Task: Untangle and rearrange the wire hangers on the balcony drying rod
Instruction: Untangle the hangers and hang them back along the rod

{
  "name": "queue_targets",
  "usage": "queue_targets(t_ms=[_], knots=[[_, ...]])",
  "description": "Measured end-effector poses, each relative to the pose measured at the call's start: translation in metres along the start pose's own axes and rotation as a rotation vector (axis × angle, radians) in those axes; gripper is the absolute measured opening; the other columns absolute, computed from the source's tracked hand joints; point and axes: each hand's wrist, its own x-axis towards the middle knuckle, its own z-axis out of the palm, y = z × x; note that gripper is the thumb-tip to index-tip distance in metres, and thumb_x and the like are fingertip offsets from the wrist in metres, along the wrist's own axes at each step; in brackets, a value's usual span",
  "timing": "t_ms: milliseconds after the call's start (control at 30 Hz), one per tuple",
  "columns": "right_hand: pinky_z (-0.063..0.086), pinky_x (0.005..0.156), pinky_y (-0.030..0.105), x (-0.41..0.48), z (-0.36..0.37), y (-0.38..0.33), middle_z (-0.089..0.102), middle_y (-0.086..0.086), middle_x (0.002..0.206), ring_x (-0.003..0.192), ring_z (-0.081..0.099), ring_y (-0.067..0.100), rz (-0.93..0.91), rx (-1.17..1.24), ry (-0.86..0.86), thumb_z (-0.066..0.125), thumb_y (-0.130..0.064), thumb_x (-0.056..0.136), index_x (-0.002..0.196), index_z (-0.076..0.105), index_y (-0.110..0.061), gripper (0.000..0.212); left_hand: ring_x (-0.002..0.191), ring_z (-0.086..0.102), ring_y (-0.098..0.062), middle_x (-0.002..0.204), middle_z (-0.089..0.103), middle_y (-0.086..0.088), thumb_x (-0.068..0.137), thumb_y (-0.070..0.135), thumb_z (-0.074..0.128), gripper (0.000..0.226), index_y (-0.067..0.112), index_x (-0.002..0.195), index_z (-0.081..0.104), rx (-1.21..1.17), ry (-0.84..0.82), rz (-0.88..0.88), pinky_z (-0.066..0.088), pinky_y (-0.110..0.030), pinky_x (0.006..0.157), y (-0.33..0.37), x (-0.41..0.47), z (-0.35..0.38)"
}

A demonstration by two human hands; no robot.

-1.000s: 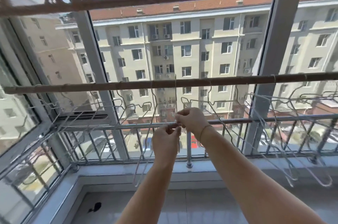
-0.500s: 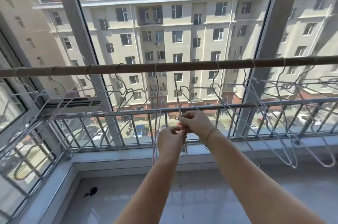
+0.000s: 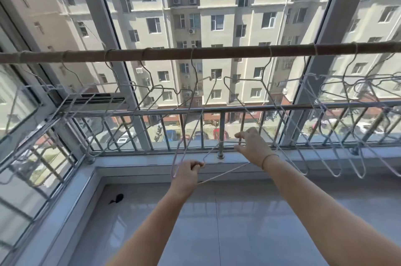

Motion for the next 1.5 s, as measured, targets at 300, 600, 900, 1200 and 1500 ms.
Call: queue_targets(t_ms=[300, 600, 900, 1200, 1500], knots=[[0.048, 0.066, 0.025, -0.018, -0.005, 0.003, 0.070, 0.007, 0.086, 0.074, 0.062, 0.016, -0.054, -0.106, -0.166, 0.056, -0.028, 0.090, 0.085, 0.069, -0.007, 0.025, 0.096, 0.063, -0.022, 0.096, 0.067, -0.008, 0.088, 0.003, 0.058, 0.015, 0.007, 0.092, 0.071, 0.154, 0.031, 0.198, 0.047, -0.029, 0.090, -0.011, 0.005, -0.003], [0.043, 0.049, 0.016, -0.040, 0.004, -0.009, 0.064, 0.000, 0.061, 0.041, 0.049, 0.000, -0.050, 0.290, -0.120, 0.057, -0.020, 0.088, 0.075, 0.069, -0.009, 0.021, 0.107, 0.059, -0.017, 0.115, 0.064, -0.006, 0.084, 0.034, 0.065, 0.049, 0.006, 0.123, 0.056, -0.149, -0.089, 0.050, 0.045, -0.036, 0.094, 0.024, -0.023, 0.040], [0.043, 0.045, 0.019, -0.042, -0.037, -0.051, 0.056, -0.005, 0.044, 0.038, 0.049, 0.005, -0.123, 0.634, 0.237, 0.062, -0.022, 0.087, 0.073, 0.069, -0.007, 0.022, 0.069, 0.067, -0.007, 0.077, 0.075, 0.000, 0.080, 0.012, 0.071, 0.015, 0.021, 0.093, 0.070, -0.690, -0.039, 0.131, 0.050, -0.021, 0.066, 0.091, -0.045, 0.036], [0.043, 0.041, 0.021, -0.004, -0.095, -0.101, 0.058, 0.008, 0.050, 0.039, 0.049, 0.013, -0.194, 0.819, 0.372, 0.061, -0.018, 0.087, 0.075, 0.068, 0.005, 0.027, 0.060, 0.064, -0.006, 0.067, 0.072, 0.004, 0.079, 0.011, 0.071, 0.014, 0.025, 0.076, 0.070, -0.662, 0.192, 0.262, 0.052, -0.019, 0.060, 0.157, -0.019, 0.005], [0.045, 0.044, 0.019, 0.007, -0.086, -0.091, 0.062, 0.011, 0.062, 0.044, 0.053, 0.011, -0.066, 0.815, 0.220, 0.059, -0.013, 0.089, 0.070, 0.065, -0.011, 0.019, 0.064, 0.062, -0.016, 0.075, 0.073, -0.008, 0.081, 0.012, 0.069, 0.006, 0.013, 0.084, 0.073, -0.475, 0.203, 0.203, 0.051, -0.033, 0.069, 0.144, 0.001, 0.008]])
